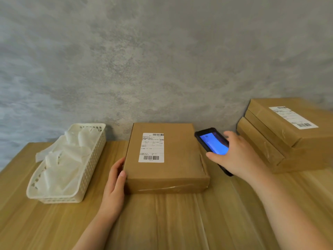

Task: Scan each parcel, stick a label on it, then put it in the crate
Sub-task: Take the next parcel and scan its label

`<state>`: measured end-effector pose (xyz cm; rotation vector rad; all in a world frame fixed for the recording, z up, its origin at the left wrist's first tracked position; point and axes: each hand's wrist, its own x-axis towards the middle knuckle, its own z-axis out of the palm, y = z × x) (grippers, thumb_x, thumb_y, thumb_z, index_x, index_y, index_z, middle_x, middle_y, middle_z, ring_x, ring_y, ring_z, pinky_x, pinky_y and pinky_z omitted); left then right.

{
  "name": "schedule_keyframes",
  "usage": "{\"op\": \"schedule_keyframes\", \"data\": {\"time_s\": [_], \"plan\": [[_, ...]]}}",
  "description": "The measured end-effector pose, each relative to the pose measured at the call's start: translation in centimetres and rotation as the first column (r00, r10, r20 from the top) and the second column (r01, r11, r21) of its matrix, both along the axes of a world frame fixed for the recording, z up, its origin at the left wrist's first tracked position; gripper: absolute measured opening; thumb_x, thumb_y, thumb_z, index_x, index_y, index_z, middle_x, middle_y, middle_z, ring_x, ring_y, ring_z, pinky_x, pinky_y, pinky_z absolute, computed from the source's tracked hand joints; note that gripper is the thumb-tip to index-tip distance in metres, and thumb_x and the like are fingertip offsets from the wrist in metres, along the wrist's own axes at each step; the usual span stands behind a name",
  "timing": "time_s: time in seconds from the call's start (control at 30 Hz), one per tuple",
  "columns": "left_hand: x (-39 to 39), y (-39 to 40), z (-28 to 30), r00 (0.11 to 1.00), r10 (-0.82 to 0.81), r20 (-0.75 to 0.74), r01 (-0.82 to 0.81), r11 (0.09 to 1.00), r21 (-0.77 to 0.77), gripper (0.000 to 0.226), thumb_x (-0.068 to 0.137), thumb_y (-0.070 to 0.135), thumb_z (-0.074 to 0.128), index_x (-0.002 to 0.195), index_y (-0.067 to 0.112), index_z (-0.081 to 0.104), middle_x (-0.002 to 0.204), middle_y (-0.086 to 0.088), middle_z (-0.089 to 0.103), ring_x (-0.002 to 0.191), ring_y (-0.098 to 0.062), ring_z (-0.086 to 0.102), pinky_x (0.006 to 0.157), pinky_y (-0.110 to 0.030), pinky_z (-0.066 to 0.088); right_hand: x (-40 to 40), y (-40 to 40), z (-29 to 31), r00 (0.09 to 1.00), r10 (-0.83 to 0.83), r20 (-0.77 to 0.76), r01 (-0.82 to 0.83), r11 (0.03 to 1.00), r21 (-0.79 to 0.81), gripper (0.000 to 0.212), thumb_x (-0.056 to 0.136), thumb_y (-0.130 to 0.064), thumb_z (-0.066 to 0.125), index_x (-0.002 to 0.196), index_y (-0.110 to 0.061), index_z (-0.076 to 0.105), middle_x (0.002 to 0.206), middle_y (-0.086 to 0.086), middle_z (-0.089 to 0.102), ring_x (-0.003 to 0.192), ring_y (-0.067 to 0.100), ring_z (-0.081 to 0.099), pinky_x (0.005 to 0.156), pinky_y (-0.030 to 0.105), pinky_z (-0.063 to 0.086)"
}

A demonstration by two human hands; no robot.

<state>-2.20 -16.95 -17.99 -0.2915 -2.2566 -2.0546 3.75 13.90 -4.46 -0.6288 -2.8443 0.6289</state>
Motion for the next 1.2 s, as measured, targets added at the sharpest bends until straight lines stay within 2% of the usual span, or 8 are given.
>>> {"op": "schedule_keyframes", "data": {"time_s": [0.1,0.17,0.27,0.37,0.53,0.63,0.83,1.2], "plan": [[0.0,0.0,-0.1,1.0,-0.007,-0.003,0.007,1.0,-0.004,0.041,0.096,0.035,0.041,0.136,0.035,0.045,0.126,0.039,0.054,0.121,0.019,0.044,0.089,0.003,0.031,-0.9,-2.2,2.6,0.984,0.09,0.151,-0.097,0.995,0.039,0.082,0.073,-0.061,0.073,0.136,-0.019,0.042,0.129,0.002,0.055,0.104,0.022,0.054,0.081,0.034,0.046],[0.1,0.1,-0.1,1.0,-0.01,0.003,0.01,1.0,0.001,0.034,0.103,0.022,0.045,0.136,0.032,0.046,0.124,0.037,0.056,0.116,0.021,0.047,0.087,0.003,0.033,-1.5,-3.5,3.8,0.961,0.135,0.24,-0.151,0.987,0.052,0.084,0.071,-0.066,0.072,0.135,-0.021,0.042,0.129,0.0,0.056,0.105,0.021,0.057,0.085,0.035,0.05],[0.3,0.3,0.2,0.999,-0.034,0.019,0.035,0.999,-0.01,0.038,0.102,0.01,0.047,0.136,0.027,0.045,0.113,0.044,0.057,0.11,0.022,0.05,0.083,0.004,0.036,-2.4,-5.0,4.9,0.926,0.183,0.329,-0.22,0.972,0.077,0.084,0.068,-0.07,0.071,0.131,-0.02,0.046,0.125,-0.001,0.059,0.107,0.021,0.059,0.092,0.039,0.051],[0.4,0.3,0.5,0.999,-0.051,0.01,0.051,0.999,0.006,0.039,0.1,0.017,0.055,0.137,0.027,0.046,0.113,0.044,0.058,0.109,0.02,0.053,0.082,0.002,0.038,-2.8,-6.0,5.9,0.897,0.225,0.381,-0.275,0.958,0.08,0.086,0.067,-0.071,0.071,0.13,-0.016,0.048,0.124,0.001,0.06,0.108,0.022,0.061,0.095,0.041,0.051],[0.5,0.1,0.5,0.998,-0.066,-0.003,0.066,0.997,0.038,0.049,0.087,0.037,0.054,0.136,0.033,0.048,0.119,0.038,0.059,0.114,0.011,0.056,0.084,-0.001,0.041,-2.5,-7.3,7.0,0.844,0.279,0.458,-0.363,0.926,0.105,0.088,0.066,-0.074,0.069,0.13,-0.016,0.05,0.123,0.0,0.06,0.109,0.021,0.061,0.097,0.04,0.05],[0.4,-0.1,0.3,0.997,-0.075,-0.014,0.076,0.996,0.048,0.058,0.083,0.05,0.056,0.138,0.033,0.048,0.122,0.034,0.059,0.116,0.008,0.056,0.085,-0.003,0.042,-2.0,-7.9,7.0,0.822,0.298,0.486,-0.397,0.911,0.113,0.086,0.067,-0.074,0.069,0.129,-0.016,0.051,0.123,0.0,0.06,0.108,0.021,0.062,0.097,0.041,0.051],[0.4,0.1,0.2,0.997,-0.072,-0.013,0.073,0.996,0.044,0.048,0.087,0.036,0.053,0.135,0.035,0.048,0.119,0.038,0.059,0.115,0.012,0.054,0.084,0.0,0.04,-1.0,-8.2,7.4,0.812,0.3,0.5,-0.414,0.9,0.134,0.083,0.068,-0.073,0.069,0.126,-0.015,0.054,0.122,0.001,0.062,0.107,0.021,0.063,0.096,0.04,0.052],[0.5,0.1,0.2,0.997,-0.077,-0.021,0.078,0.995,0.06,0.046,0.088,0.036,0.053,0.134,0.036,0.048,0.12,0.038,0.059,0.115,0.013,0.054,0.085,-0.001,0.04,0.6,-8.2,8.1,0.799,0.292,0.525,-0.42,0.896,0.141,0.083,0.068,-0.072,0.07,0.126,-0.014,0.056,0.122,0.002,0.064,0.108,0.022,0.064,0.097,0.04,0.052]]}}
